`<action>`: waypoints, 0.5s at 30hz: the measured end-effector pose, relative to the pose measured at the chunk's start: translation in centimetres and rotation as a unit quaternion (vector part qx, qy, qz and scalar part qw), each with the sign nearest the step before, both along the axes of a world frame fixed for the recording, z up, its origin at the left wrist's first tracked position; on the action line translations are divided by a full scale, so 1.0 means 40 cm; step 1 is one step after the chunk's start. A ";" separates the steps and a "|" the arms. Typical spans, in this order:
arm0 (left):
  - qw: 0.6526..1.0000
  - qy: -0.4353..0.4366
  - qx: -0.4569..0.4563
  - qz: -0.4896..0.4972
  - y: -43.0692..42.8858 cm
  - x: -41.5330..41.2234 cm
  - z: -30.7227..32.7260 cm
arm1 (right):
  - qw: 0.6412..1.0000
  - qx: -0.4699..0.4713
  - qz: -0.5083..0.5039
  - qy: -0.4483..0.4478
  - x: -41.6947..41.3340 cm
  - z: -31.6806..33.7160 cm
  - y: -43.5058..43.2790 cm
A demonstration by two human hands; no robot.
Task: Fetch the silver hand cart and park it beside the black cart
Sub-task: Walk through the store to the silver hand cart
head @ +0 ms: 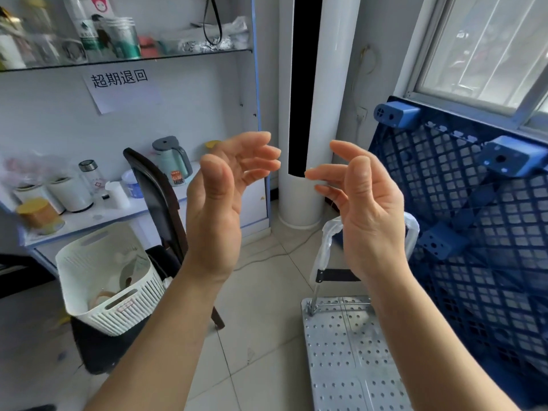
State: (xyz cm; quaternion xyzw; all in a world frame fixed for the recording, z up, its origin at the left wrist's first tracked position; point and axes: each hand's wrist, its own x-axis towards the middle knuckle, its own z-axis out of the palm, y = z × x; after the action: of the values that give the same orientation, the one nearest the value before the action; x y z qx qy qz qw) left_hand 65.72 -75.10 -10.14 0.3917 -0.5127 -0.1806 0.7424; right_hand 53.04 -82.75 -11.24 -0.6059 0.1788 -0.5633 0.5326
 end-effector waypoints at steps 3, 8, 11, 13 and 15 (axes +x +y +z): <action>1.000 -0.004 0.004 -0.009 -0.061 -0.003 -0.003 | 1.000 0.000 -0.012 0.001 -0.001 -0.004 -0.057; 1.000 -0.009 0.008 -0.028 -0.159 0.011 -0.008 | 0.999 -0.004 -0.036 0.012 0.004 -0.015 -0.144; 0.999 -0.010 0.007 -0.039 -0.221 0.032 -0.011 | 0.998 -0.003 -0.055 0.018 0.019 -0.015 -0.194; 0.999 -0.011 0.004 -0.046 -0.259 0.050 -0.016 | 0.998 -0.002 -0.068 0.019 0.033 -0.016 -0.223; 0.998 -0.010 0.001 -0.062 -0.303 0.077 -0.023 | 0.996 -0.001 -0.083 0.023 0.055 -0.019 -0.256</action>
State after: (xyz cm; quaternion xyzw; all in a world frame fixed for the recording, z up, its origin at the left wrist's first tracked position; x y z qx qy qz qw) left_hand 68.80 -87.22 -11.07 0.3622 -0.5434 -0.2229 0.7238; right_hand 55.24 -92.98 -11.99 -0.6021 0.2399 -0.5918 0.4793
